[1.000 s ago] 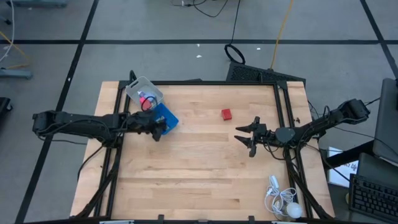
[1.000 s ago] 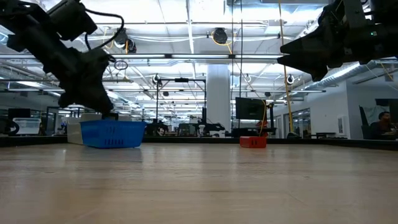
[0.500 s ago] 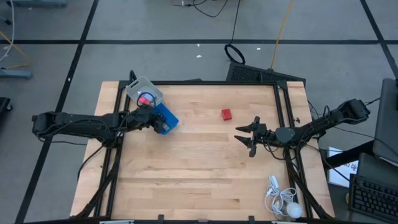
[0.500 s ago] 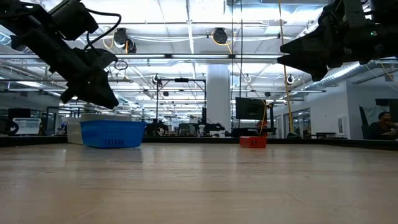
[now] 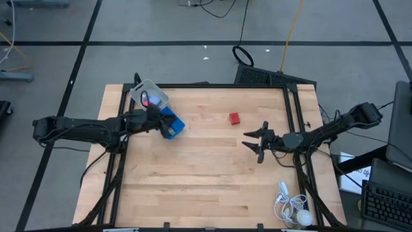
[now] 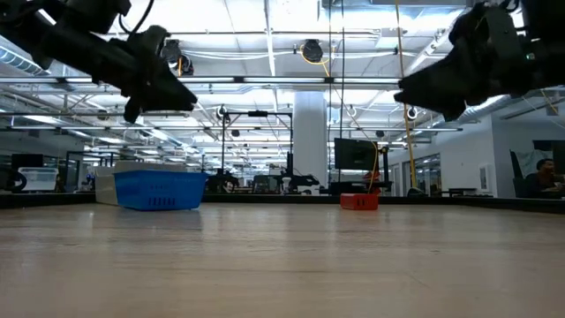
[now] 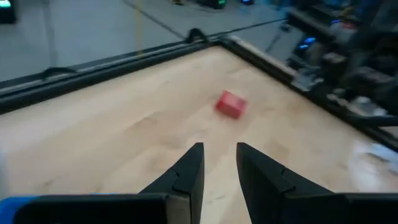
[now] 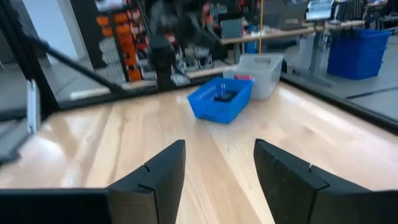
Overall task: Pick & Place Office items
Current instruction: Put the red charger adapter into the gray bin
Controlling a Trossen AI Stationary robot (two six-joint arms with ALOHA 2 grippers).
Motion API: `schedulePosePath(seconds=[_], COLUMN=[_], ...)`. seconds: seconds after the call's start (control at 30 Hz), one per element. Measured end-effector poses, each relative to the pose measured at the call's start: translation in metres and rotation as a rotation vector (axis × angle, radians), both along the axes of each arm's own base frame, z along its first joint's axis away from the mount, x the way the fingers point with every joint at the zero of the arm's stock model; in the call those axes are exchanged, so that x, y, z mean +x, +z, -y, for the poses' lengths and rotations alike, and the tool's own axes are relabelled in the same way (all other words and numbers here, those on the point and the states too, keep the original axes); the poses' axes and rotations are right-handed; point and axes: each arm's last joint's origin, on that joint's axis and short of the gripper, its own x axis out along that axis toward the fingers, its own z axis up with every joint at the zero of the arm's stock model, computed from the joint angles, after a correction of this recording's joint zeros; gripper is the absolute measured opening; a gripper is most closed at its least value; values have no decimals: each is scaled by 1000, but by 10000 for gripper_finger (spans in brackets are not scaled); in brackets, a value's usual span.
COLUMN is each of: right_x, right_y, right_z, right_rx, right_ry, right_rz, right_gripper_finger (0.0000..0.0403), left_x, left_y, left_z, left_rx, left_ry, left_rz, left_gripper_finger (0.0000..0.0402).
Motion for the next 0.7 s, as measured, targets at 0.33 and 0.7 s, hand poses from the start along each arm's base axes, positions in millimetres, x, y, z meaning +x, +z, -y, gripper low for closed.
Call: schedulePosePath(seconds=[0.33,0.7], right_x=[23,71], right_y=[-27,-61], right_z=[8,40], right_rx=[-7,16], right_ry=[-154,-453], right_rz=[-192,-554], right_gripper_finger=[261,280], left_x=[8,20], left_y=[-11,2], left_z=[4,18], left_rx=[-14,149], left_ry=[73,-107], left_rz=[-48,58], left_gripper_finger=[93,171])
